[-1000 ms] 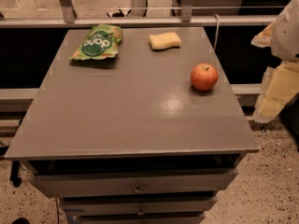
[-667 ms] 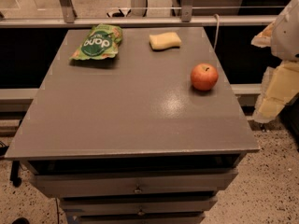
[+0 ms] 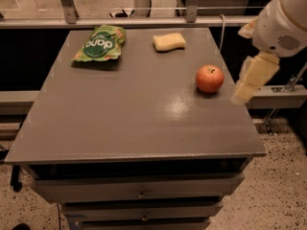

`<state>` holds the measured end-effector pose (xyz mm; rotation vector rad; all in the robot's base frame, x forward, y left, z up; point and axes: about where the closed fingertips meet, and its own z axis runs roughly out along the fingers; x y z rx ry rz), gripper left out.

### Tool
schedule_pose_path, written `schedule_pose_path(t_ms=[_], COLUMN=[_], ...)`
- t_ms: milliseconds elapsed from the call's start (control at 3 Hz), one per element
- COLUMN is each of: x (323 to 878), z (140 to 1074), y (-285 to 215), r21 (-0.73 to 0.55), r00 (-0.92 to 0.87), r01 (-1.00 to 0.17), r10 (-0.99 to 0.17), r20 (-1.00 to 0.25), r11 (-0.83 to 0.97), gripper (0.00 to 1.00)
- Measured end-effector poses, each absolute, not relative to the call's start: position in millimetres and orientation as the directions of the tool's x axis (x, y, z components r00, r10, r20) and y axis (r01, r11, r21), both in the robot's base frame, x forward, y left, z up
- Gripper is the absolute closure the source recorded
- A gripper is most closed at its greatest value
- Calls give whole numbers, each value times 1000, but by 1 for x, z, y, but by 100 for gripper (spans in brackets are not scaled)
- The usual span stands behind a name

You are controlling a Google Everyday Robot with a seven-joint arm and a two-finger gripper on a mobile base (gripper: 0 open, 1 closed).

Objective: Pick sponge

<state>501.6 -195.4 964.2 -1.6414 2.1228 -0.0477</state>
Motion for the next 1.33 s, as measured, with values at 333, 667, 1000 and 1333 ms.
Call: schedule_pose_path(t_ms=[333,667,1000,1333], x=[570,636,702,762], z=[953,933,920,907], y=[-158,-124,-105,-108], r21=[-309,-298,-305,-278], r00=[-168,-170,-166,-189], r01=[-885,-857,-819,-780], r10=[-859,-776,-710,-634], r20=[-484,-607,-684,-750], r11=[348,421,485,561], gripper=[0,0,0,0])
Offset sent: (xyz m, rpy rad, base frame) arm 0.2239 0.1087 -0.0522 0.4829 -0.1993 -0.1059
